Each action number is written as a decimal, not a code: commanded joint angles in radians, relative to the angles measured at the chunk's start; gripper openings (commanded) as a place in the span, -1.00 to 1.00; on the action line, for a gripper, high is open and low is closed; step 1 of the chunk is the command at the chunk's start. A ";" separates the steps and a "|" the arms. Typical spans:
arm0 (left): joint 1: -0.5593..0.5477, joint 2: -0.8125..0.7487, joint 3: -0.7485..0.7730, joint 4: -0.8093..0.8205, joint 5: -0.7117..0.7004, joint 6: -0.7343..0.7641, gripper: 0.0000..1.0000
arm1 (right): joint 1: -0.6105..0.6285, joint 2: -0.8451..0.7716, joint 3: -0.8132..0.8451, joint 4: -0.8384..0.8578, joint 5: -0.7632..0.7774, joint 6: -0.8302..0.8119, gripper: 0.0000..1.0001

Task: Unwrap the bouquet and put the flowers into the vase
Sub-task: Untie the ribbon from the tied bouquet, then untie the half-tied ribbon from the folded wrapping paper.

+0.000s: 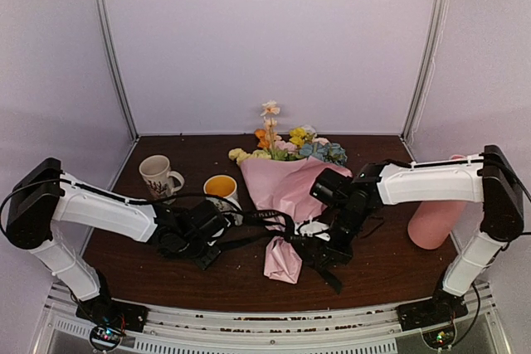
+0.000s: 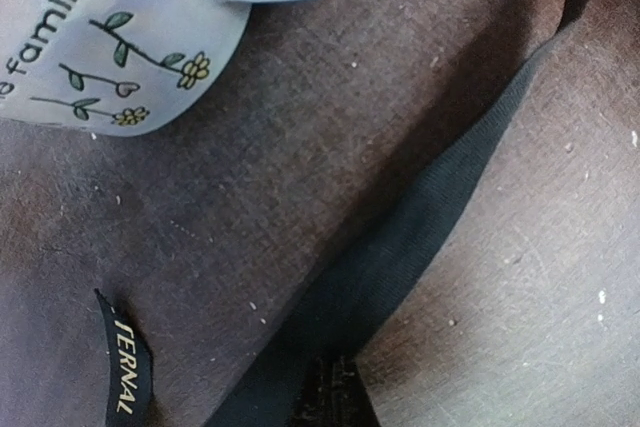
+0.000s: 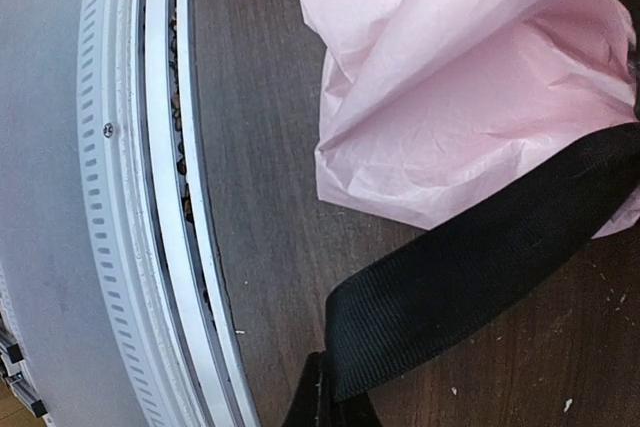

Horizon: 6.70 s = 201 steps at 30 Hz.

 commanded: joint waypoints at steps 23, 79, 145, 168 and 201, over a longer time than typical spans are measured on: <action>0.020 0.039 0.015 0.019 0.053 0.008 -1.00 | -0.016 -0.204 0.744 -0.396 -0.162 -0.229 -1.00; -0.025 -0.431 -0.146 0.341 0.350 -0.024 0.00 | -0.031 0.068 0.249 0.004 0.015 -0.257 -0.15; -0.031 0.082 0.801 -0.564 -0.245 0.027 0.04 | -0.176 -0.027 0.052 0.297 0.106 -0.092 -0.36; -0.071 -0.192 0.179 0.009 0.104 0.096 -0.19 | -0.079 0.188 0.168 0.218 0.127 -0.155 -0.38; -0.083 0.059 0.248 0.184 0.240 0.233 -0.28 | -0.259 -0.156 -0.121 0.289 0.168 -0.011 -0.35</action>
